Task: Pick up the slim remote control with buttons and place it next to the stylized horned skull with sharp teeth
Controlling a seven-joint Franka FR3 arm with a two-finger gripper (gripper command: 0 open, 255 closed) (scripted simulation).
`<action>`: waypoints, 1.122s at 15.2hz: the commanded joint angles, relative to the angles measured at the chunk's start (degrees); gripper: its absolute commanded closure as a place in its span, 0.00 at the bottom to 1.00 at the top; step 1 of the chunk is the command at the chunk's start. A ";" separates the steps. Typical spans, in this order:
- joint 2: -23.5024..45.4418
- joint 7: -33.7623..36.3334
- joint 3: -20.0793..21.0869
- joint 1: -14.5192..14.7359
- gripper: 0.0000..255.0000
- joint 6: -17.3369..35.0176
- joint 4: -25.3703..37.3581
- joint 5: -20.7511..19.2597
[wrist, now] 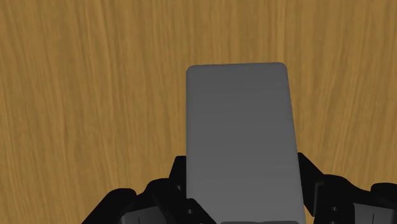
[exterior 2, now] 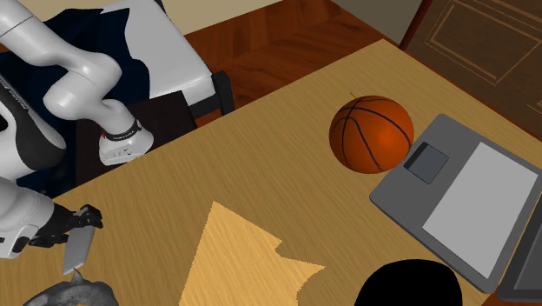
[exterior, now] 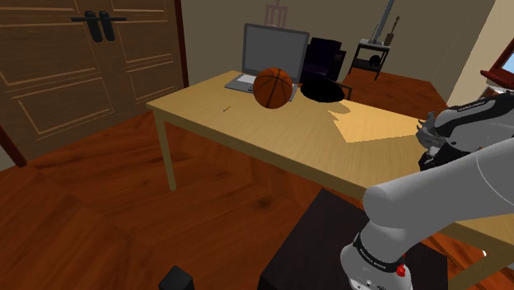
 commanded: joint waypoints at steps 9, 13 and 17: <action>0.15 0.04 -0.07 -0.13 0.00 -0.11 -0.26 -0.06; -5.14 1.05 5.69 -2.95 0.00 -9.21 3.47 -0.20; -5.13 1.03 5.71 -2.97 0.00 -9.21 3.47 -0.18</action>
